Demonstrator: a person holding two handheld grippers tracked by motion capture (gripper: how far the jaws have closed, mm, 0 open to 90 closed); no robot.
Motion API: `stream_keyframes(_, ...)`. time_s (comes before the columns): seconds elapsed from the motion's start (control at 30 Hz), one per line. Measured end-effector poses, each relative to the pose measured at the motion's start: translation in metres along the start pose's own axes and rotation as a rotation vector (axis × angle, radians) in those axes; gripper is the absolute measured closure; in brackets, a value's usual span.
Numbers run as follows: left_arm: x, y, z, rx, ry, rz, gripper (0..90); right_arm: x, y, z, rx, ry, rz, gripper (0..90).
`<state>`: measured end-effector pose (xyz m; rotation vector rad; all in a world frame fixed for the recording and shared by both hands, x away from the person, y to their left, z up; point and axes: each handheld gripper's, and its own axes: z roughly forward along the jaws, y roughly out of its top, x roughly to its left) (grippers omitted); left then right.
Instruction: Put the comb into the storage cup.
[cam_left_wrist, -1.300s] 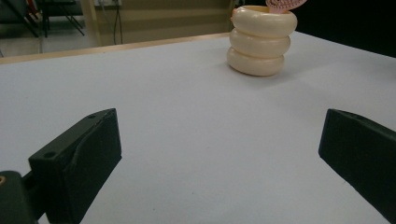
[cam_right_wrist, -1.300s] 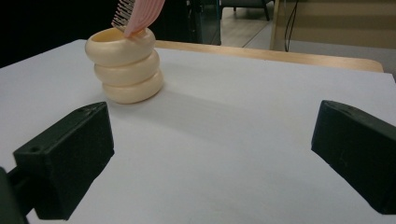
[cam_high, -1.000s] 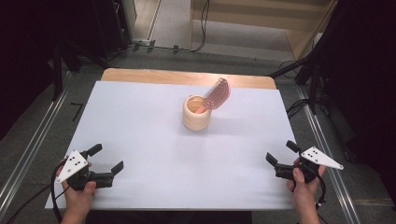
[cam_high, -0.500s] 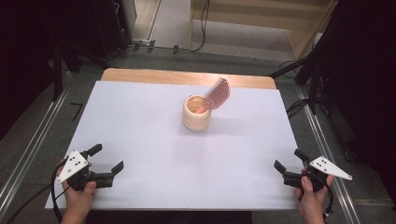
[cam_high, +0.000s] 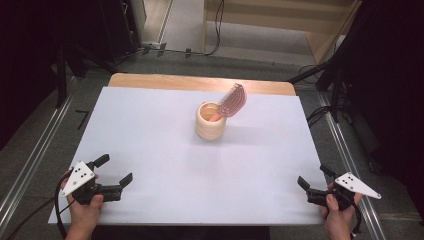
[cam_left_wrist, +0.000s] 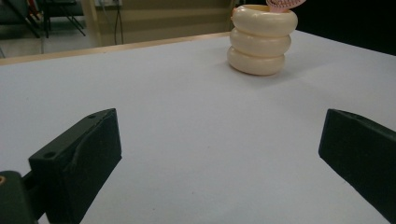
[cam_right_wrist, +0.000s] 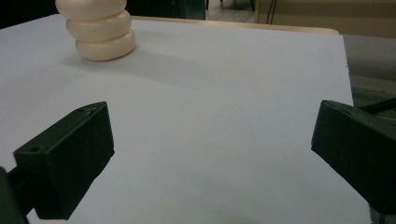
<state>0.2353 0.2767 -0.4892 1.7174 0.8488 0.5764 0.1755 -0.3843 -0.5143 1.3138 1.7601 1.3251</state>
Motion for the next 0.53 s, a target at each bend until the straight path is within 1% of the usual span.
stream_keyframes(0.03,-0.0001,0.0,-0.0001,0.0,0.0,0.0,0.0,-0.0012,-0.002,-0.0008,-0.002,0.003,0.0,0.0)
stream_keyframes(0.1,-0.0002,0.0,-0.0002,0.0,0.001,0.0,0.0,-0.0036,-0.0056,-0.0012,-0.018,0.022,0.024,0.0)
stream_keyframes(0.23,-0.0003,0.0,-0.0002,0.002,0.002,0.002,0.0,-0.0046,-0.0063,-0.0011,-0.031,0.038,0.034,0.0)
stream_keyframes(0.37,-0.0009,-0.0001,0.0005,0.003,0.003,0.007,0.0,-0.0035,-0.0068,-0.0013,-0.037,0.033,0.033,0.0)
stream_keyframes(0.53,-0.0003,-0.0001,0.0008,0.002,0.004,0.003,0.0,-0.0024,-0.0071,0.0009,-0.038,0.027,0.018,0.0)
